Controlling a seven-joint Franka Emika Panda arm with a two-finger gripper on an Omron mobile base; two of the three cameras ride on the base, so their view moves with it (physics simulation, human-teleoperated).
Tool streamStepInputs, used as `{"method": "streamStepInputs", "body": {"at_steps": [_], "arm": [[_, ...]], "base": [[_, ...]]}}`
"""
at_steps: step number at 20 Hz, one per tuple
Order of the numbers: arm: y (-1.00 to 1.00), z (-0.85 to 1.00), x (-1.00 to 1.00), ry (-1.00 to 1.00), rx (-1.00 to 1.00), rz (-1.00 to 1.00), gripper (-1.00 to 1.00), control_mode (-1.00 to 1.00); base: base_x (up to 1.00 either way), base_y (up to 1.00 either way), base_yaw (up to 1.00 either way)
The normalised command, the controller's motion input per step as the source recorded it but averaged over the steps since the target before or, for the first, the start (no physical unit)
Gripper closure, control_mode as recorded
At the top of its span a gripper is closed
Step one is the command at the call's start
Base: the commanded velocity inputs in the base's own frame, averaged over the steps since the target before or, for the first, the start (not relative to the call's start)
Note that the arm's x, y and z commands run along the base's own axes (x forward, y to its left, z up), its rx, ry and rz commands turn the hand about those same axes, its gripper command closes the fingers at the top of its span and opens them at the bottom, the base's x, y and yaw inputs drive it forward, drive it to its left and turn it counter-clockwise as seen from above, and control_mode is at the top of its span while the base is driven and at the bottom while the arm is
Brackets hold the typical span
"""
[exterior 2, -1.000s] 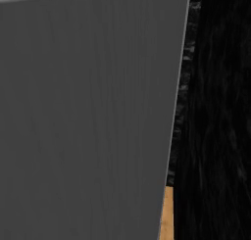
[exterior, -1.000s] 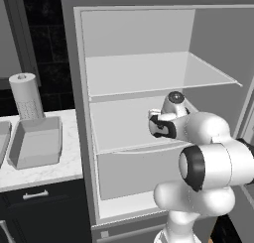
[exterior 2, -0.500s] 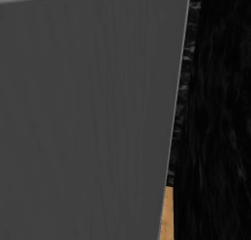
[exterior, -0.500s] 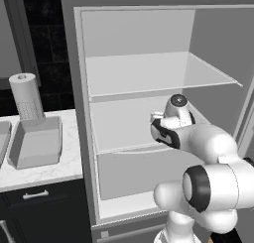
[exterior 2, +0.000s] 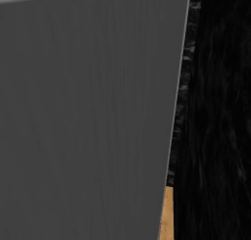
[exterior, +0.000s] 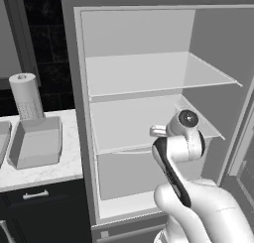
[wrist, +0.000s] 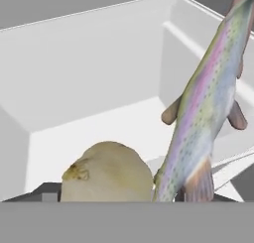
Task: Place one garlic and one fish in each tupperware on the nearby counter, to pack two identical lunches.
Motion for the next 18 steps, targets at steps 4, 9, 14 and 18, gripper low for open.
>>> {"method": "streamStepInputs", "body": {"at_steps": [4, 9, 14, 18], "arm": [[0.21, 0.73, -1.0, 0.0, 0.0, 0.05, 1.0, -1.0], [0.11, 0.66, -1.0, 0.02, 0.0, 0.03, 1.0, -1.0], [0.09, 0.08, -0.6, 0.05, 0.0, 0.02, 1.0, 1.0], [0.0, 0.0, 0.0, 0.0, 0.0, 0.0, 1.0, 1.0]], "base": [[0.0, 0.0, 0.0], [0.0, 0.0, 0.0], [-0.4, 0.07, 0.02], [-1.0, 0.33, 0.1]]}}
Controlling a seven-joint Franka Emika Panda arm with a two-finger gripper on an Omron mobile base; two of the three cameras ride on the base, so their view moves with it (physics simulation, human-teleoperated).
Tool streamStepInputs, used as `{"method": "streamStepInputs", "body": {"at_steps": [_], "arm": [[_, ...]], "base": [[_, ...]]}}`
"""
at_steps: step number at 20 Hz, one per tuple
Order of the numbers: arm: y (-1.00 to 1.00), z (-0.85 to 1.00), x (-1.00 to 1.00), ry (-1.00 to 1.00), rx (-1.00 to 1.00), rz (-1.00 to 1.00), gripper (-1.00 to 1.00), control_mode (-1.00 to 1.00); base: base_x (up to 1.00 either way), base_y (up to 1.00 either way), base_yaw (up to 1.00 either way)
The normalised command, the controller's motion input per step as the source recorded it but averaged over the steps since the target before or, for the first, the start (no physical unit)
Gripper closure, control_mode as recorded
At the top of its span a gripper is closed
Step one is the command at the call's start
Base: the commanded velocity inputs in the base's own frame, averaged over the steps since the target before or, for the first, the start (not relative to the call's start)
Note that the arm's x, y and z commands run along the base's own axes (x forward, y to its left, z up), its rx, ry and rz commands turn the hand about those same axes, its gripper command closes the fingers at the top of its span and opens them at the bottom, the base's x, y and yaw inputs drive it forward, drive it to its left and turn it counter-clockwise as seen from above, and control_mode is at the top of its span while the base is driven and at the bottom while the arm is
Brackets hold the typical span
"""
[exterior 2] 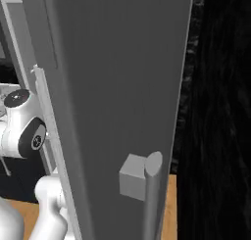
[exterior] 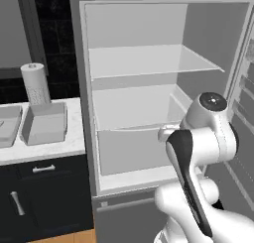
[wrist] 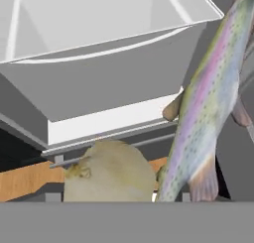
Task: Place one garlic and one fish in each tupperware on the nearby counter, to pack two identical lunches.
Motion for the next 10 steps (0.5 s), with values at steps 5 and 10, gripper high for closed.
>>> {"method": "streamStepInputs", "body": {"at_steps": [5, 10], "arm": [[0.0, 0.0, 0.0, 0.0, 0.0, 0.0, 1.0, 1.0], [0.0, 0.0, 0.0, 0.0, 0.0, 0.0, 1.0, 1.0]], "base": [[-1.0, 0.79, 0.15], [-0.36, 1.0, 0.14]]}}
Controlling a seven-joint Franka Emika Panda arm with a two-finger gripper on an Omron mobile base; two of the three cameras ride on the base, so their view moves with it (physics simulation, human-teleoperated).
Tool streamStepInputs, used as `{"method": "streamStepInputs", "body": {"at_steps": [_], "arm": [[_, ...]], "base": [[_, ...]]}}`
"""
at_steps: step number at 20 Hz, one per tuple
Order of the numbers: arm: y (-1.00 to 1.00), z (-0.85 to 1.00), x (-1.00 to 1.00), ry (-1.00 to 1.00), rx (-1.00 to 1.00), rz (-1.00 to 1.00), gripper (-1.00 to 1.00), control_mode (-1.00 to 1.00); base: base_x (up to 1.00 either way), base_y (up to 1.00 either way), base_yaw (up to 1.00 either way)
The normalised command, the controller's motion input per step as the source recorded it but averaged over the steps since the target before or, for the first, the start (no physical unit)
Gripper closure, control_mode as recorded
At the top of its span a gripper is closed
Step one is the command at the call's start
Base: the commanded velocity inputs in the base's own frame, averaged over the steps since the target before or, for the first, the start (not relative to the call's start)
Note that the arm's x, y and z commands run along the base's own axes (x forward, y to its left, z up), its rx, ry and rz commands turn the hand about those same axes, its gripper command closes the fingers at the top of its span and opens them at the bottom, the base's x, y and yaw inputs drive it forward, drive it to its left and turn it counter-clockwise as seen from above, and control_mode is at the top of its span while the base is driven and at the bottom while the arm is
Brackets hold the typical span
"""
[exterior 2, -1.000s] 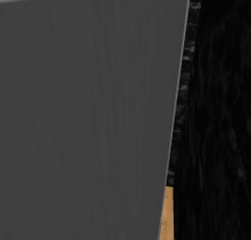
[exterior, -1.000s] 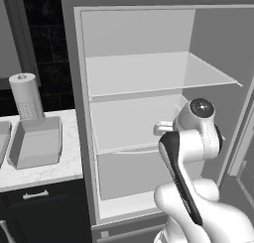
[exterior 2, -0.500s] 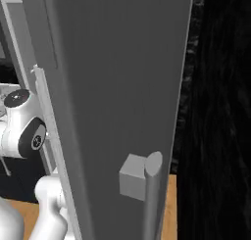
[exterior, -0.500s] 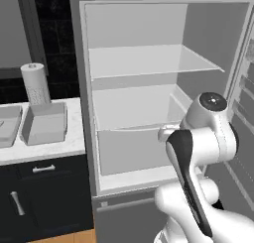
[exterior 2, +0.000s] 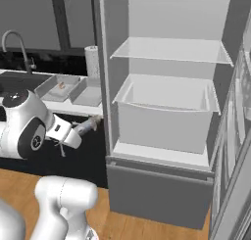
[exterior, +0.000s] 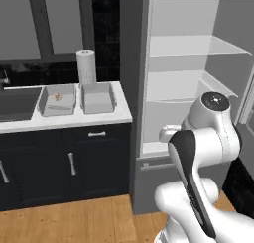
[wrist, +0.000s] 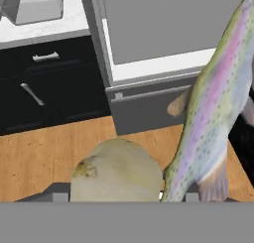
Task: Place one garlic and one fish in each tupperware on the nearby counter, to pack two identical lunches.
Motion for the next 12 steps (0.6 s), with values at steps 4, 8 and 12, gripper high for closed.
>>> {"method": "streamStepInputs", "body": {"at_steps": [4, 8, 12], "arm": [[0.0, 0.0, 0.0, 0.0, 0.0, 0.0, 1.0, 1.0], [0.0, 0.0, 0.0, 0.0, 0.0, 0.0, 1.0, 1.0], [0.0, 0.0, 0.0, 0.0, 0.0, 0.0, 1.0, 1.0]], "base": [[0.47, 1.0, 0.07], [1.0, 0.82, 0.04], [1.0, 0.23, 0.01]]}}
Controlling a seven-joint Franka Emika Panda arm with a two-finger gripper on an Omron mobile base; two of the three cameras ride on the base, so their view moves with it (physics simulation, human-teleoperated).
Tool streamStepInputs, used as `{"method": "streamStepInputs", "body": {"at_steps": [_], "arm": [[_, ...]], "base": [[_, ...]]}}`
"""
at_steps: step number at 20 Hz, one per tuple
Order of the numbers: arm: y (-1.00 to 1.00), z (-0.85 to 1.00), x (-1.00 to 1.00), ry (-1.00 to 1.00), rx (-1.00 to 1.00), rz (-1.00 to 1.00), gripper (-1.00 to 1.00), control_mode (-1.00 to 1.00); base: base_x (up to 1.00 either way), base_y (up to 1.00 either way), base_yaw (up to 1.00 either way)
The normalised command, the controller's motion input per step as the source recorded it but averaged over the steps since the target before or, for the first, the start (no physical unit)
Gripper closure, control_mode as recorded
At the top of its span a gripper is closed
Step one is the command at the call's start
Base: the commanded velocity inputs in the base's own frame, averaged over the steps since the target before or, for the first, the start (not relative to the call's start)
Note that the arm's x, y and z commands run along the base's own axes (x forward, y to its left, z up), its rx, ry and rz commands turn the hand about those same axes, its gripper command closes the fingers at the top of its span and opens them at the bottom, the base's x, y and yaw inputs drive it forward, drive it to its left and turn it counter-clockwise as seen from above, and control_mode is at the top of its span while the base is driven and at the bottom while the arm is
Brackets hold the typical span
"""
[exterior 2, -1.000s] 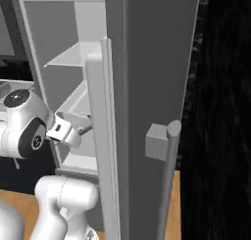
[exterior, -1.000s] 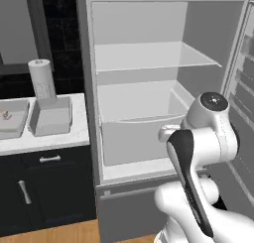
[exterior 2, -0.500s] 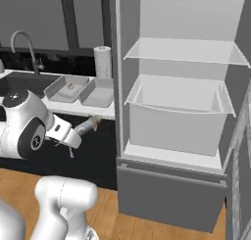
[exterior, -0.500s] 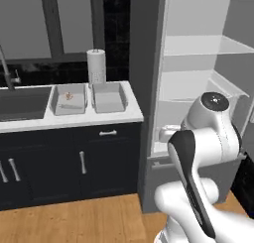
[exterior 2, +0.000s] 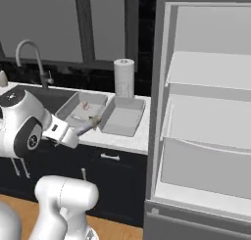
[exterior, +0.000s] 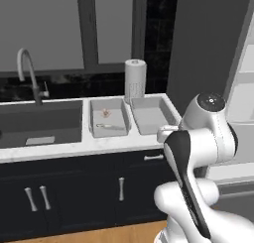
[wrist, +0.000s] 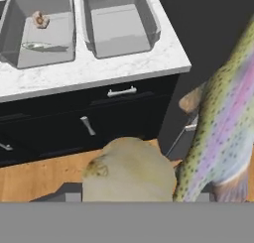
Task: Place one garlic and one fish in each tupperware on the nearby counter, to pack two identical lunches.
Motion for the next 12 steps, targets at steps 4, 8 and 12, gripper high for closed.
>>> {"method": "streamStepInputs", "body": {"at_steps": [4, 8, 12], "arm": [[0.0, 0.0, 0.0, 0.0, 0.0, 0.0, 1.0, 1.0], [0.0, 0.0, 0.0, 0.0, 0.0, 0.0, 1.0, 1.0], [0.0, 0.0, 0.0, 0.0, 0.0, 0.0, 1.0, 1.0]], "base": [[1.0, -0.21, 0.0], [1.0, -0.02, 0.0], [0.82, -0.03, 0.0]]}}
